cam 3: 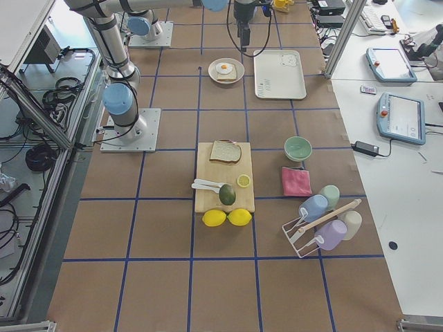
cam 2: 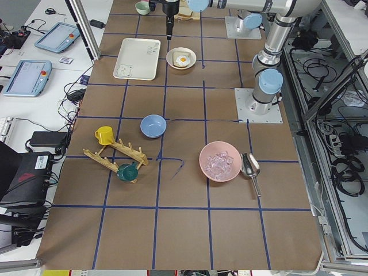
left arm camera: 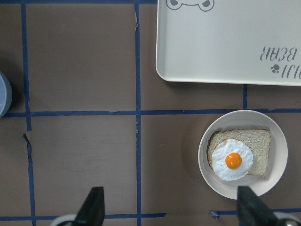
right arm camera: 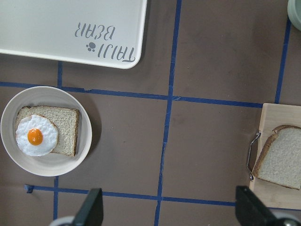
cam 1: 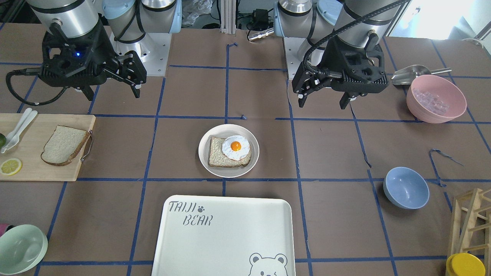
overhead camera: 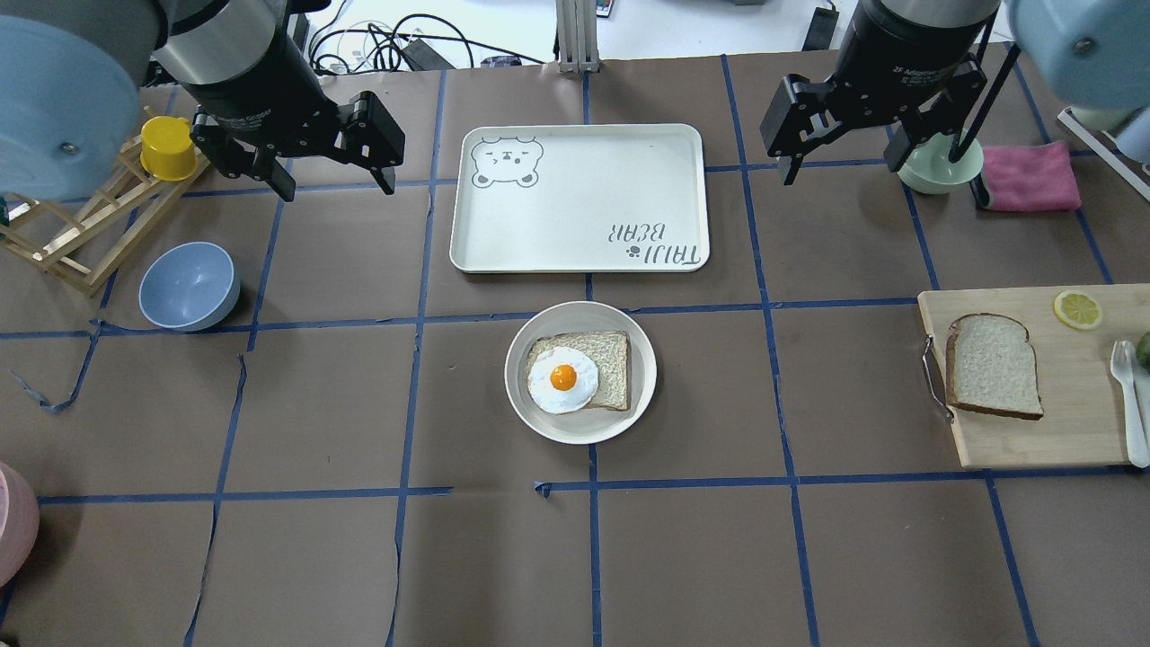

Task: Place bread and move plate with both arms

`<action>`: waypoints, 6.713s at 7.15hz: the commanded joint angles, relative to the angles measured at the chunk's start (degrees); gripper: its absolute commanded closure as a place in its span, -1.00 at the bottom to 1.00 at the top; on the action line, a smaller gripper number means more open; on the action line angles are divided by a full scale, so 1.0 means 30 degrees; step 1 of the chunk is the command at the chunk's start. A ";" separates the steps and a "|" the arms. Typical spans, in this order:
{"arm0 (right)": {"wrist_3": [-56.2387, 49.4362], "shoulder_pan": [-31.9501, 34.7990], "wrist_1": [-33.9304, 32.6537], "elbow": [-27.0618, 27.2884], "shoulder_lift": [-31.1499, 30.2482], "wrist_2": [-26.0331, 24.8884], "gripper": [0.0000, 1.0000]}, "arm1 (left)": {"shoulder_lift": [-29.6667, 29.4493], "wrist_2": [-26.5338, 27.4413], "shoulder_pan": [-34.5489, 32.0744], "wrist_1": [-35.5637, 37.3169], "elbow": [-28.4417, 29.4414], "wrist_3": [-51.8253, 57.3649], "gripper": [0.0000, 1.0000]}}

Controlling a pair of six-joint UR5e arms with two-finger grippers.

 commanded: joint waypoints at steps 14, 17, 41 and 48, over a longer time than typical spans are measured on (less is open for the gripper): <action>0.0000 -0.0029 0.0202 0.0322 0.0000 -0.0280 -1.00 | 0.0070 0.0030 -0.0029 -0.0029 0.0126 0.0000 -1.00; 0.0000 -0.0029 0.0114 0.0469 0.0000 -0.0251 -1.00 | 0.0217 -0.0058 -0.0029 -0.0058 0.0039 0.0088 -1.00; -0.4453 -0.8232 -1.4300 1.3857 0.3103 -0.4323 -0.56 | 0.0275 -0.0058 -0.0029 -0.0058 -0.0049 0.0088 -1.00; -0.4980 -0.8291 -1.4154 1.3857 0.3164 -0.4469 0.55 | 0.0363 -0.0029 -0.0029 -0.0146 -0.0020 0.0088 -1.00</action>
